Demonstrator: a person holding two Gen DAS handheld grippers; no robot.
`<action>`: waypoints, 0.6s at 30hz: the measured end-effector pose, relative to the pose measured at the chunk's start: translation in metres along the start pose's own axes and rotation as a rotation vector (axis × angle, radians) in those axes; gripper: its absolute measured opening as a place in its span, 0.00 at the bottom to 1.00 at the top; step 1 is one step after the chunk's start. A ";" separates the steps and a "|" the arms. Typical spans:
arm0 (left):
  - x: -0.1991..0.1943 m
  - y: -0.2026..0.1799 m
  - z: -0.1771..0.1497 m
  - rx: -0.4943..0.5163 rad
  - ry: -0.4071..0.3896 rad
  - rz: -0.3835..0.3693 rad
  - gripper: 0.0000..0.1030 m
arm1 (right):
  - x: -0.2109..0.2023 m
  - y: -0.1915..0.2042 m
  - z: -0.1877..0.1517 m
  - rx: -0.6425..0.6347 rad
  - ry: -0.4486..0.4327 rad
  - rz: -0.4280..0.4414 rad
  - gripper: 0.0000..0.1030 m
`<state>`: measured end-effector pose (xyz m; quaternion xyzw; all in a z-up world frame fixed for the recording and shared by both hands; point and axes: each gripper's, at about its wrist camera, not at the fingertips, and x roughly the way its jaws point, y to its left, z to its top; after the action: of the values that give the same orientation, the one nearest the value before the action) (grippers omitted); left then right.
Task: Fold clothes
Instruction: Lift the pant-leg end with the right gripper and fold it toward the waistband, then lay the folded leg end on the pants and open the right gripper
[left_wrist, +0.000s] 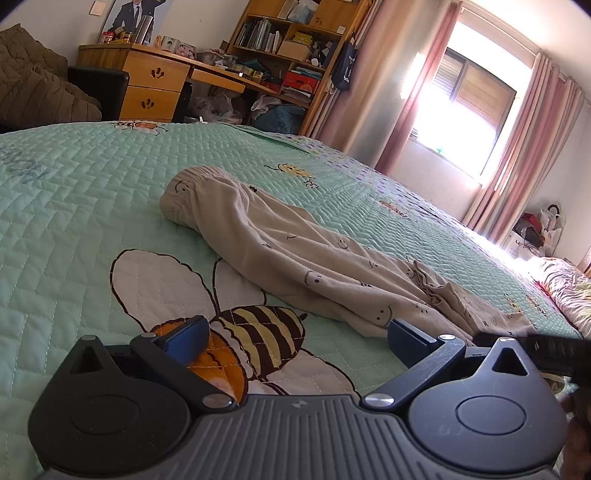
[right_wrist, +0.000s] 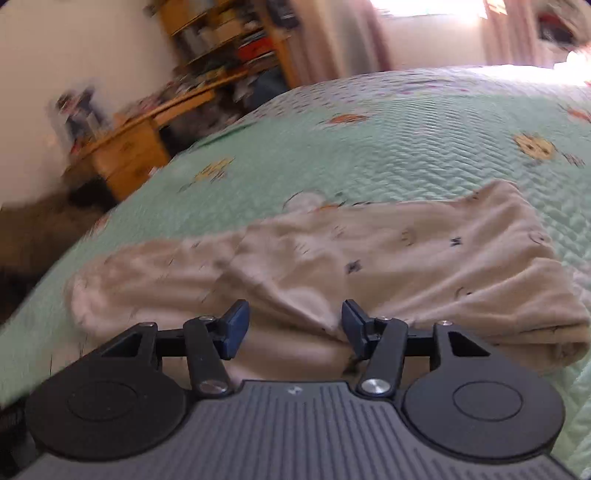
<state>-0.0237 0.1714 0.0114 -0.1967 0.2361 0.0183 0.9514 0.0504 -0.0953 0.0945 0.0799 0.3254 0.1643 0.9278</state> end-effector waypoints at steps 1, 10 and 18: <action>0.000 0.000 0.000 0.001 0.001 0.001 0.99 | -0.008 0.008 -0.004 -0.037 -0.013 -0.012 0.55; 0.001 0.000 0.000 0.003 0.002 0.003 0.99 | 0.008 0.051 -0.001 -0.496 -0.061 -0.238 0.55; 0.001 0.001 0.000 -0.004 0.002 -0.002 0.99 | 0.036 0.076 -0.015 -0.747 -0.079 -0.318 0.14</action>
<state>-0.0230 0.1720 0.0105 -0.1989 0.2368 0.0176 0.9508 0.0485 -0.0112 0.0816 -0.3075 0.2156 0.1226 0.9187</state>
